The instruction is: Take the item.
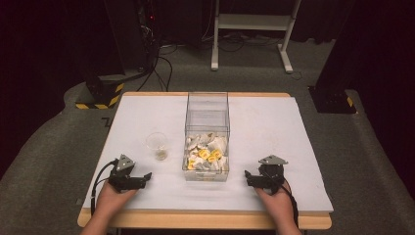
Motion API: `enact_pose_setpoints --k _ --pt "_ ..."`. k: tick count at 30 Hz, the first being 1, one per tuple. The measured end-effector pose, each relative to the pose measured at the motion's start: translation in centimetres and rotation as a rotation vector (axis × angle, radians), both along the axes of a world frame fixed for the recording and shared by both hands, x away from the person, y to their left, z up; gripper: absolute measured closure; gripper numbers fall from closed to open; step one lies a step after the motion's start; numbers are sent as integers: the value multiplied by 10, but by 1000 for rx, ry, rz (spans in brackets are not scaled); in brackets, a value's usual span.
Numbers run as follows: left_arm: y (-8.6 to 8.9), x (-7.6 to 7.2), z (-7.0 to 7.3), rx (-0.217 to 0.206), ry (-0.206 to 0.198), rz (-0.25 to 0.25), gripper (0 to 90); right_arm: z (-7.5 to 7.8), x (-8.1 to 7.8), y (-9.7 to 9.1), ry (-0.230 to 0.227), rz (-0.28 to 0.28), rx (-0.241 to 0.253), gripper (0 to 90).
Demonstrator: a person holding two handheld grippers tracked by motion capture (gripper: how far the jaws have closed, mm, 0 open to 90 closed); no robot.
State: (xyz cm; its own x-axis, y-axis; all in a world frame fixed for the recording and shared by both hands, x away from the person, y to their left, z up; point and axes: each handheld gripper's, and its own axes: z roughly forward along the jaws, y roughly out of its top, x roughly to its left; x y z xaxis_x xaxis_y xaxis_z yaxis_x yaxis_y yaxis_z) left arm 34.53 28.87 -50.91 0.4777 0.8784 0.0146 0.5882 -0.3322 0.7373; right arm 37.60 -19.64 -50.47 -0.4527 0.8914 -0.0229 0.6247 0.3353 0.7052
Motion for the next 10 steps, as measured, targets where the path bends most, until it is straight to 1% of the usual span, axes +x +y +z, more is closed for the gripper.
enact_pose_setpoints --k 10 --pt "0 0 0 0 -1 8 155 0 -1 1 -4 -4 -5 123"
